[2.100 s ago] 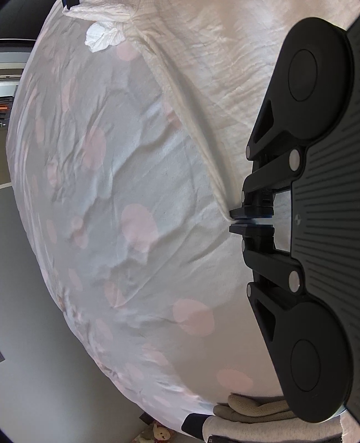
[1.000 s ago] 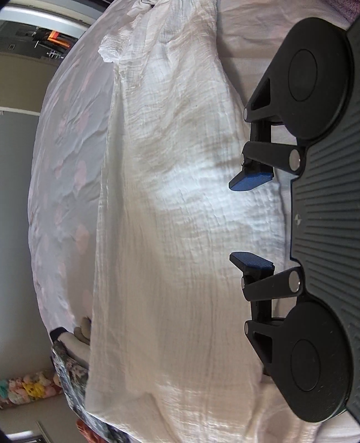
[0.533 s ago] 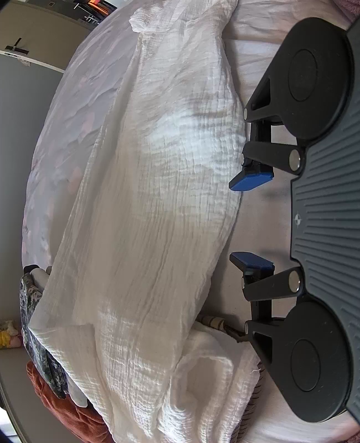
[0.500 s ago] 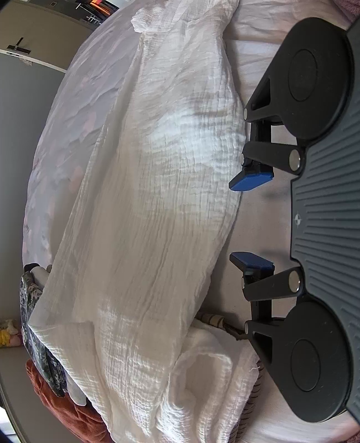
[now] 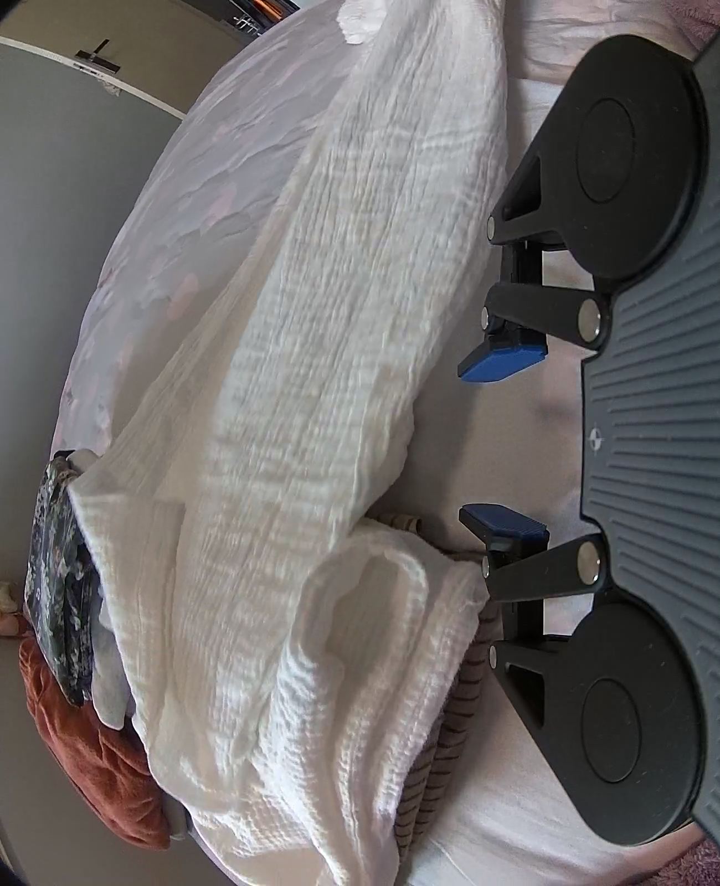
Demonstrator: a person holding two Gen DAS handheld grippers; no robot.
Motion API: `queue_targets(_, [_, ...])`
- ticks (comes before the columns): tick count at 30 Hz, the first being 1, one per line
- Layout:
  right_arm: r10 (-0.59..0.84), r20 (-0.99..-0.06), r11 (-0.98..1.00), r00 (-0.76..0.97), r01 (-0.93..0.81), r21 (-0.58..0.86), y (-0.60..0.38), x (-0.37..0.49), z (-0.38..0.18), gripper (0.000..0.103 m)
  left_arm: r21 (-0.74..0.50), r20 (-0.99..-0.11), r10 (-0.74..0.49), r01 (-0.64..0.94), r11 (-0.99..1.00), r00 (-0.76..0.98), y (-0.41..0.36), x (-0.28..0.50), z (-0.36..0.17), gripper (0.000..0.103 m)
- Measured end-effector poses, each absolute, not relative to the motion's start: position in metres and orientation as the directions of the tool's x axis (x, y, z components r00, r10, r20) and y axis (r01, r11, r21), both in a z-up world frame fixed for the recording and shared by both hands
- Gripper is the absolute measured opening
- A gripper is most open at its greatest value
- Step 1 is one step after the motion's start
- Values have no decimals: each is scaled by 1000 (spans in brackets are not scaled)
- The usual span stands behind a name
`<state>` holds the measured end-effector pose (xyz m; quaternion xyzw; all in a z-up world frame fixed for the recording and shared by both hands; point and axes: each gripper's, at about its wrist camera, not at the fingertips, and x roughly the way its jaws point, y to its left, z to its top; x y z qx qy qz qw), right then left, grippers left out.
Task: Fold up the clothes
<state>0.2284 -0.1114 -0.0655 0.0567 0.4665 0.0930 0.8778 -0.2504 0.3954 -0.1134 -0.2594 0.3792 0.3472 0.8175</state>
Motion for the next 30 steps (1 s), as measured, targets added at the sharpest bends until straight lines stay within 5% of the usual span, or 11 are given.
queue_targets(10, [140,-819,988,556,-29,150,-168,232,-75,24,-233,-764,419,-815,530,490,427,-299,-105,47])
queue_targets(14, [96,-816,995,570,-83,60,-150,227,-75,28,-163,-739,458,-791,590,494,434,-293,-86,47])
queue_targets(23, [-47,-736,971,675,-143,-192,-118,198,-62,60,21,-759,437,-654,756,482,468,-247,-70,47])
queue_targets(30, [-154,-544,959,825,-9,-284,-103,160,-48,78,32,-803,385,-612,790,454,502,-212,-89,47])
